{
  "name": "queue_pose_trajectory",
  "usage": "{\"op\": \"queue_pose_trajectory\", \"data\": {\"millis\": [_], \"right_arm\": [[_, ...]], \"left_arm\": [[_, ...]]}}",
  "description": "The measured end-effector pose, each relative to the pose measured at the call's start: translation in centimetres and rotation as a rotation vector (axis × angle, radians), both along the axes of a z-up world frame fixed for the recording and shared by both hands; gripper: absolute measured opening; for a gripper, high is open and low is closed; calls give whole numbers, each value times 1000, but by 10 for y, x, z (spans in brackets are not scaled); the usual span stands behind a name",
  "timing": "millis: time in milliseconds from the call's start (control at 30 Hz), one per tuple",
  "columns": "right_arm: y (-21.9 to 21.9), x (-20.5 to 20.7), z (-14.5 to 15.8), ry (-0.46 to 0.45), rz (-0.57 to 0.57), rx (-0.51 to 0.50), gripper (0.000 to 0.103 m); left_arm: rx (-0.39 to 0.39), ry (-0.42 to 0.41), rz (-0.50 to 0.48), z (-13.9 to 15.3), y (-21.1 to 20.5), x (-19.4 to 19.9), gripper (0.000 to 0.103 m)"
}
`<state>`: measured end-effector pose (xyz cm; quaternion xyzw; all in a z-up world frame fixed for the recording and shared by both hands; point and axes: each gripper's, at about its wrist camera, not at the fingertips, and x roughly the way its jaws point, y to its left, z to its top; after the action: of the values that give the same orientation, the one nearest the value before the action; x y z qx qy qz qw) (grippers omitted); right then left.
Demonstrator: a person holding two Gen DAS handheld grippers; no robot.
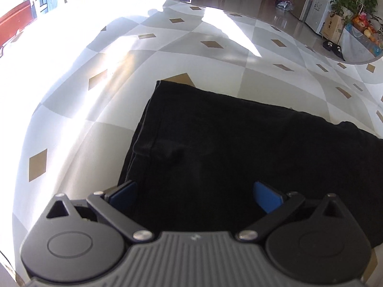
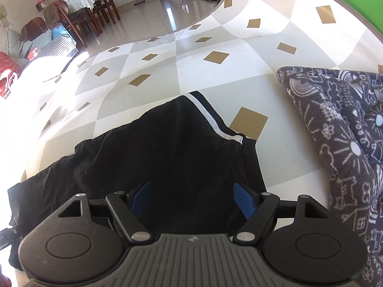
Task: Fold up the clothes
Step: 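Close the right tool on the striped waistband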
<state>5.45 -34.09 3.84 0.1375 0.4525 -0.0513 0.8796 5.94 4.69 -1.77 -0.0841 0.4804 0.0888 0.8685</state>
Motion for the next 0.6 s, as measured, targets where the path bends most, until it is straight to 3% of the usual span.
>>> {"op": "queue_pose_trajectory", "data": {"millis": [100, 400, 600], "right_arm": [[-9, -1, 0, -2, -35, 25, 73], [-43, -5, -21, 47, -188, 121, 74], [-43, -10, -24, -1, -195, 152, 76]], "left_arm": [[56, 16, 38, -7, 2, 1, 103], [65, 22, 75, -4, 13, -16, 103], [63, 20, 75, -3, 11, -20, 103]]}}
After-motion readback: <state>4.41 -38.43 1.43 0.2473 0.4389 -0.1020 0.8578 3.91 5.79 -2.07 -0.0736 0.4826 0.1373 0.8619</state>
